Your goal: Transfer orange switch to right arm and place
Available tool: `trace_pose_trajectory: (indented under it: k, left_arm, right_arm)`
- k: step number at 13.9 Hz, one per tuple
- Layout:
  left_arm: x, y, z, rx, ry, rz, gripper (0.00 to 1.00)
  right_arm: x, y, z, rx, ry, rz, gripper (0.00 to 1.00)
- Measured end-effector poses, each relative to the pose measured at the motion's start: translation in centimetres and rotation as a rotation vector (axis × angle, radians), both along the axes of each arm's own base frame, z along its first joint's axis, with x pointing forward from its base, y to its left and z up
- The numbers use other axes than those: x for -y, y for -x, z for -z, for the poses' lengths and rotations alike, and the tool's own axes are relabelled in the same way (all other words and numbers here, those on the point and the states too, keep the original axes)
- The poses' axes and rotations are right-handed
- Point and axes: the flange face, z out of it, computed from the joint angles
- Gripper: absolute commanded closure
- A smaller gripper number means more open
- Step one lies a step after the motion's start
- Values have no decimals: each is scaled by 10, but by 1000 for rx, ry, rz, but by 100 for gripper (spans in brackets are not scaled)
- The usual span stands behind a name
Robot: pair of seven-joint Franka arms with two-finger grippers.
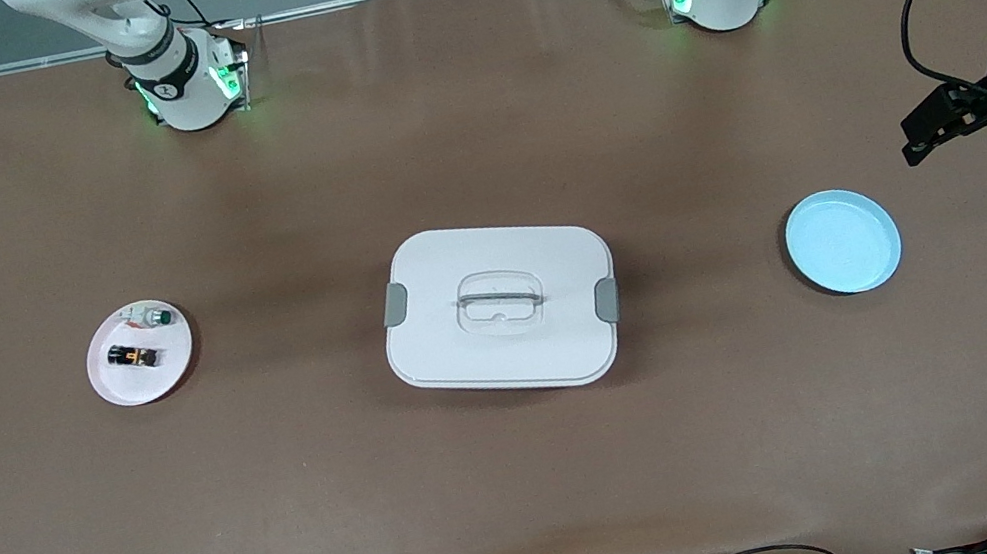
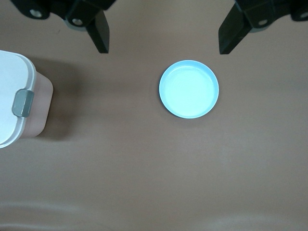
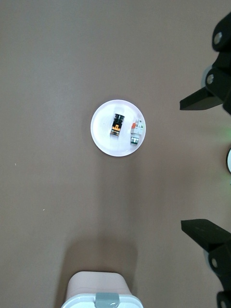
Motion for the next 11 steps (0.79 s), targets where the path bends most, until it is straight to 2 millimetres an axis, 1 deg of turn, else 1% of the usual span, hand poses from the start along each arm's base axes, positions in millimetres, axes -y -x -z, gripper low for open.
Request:
trace_pose_trajectory:
  k: [3, 7, 9, 11]
  left_arm:
    - [0, 0, 0, 0, 0, 0, 0]
    - [0, 0, 0, 0, 0, 0, 0]
    - [0, 0, 0, 0, 0, 0, 0]
    - [0, 0, 0, 0, 0, 0, 0]
  right_arm:
    - [-2, 1, -3, 1, 0, 9, 0]
    - [-9, 5, -4, -36, 5, 89, 0]
    - [-9, 5, -4, -38, 6, 96, 0]
    - [-4, 5, -4, -36, 6, 93, 0]
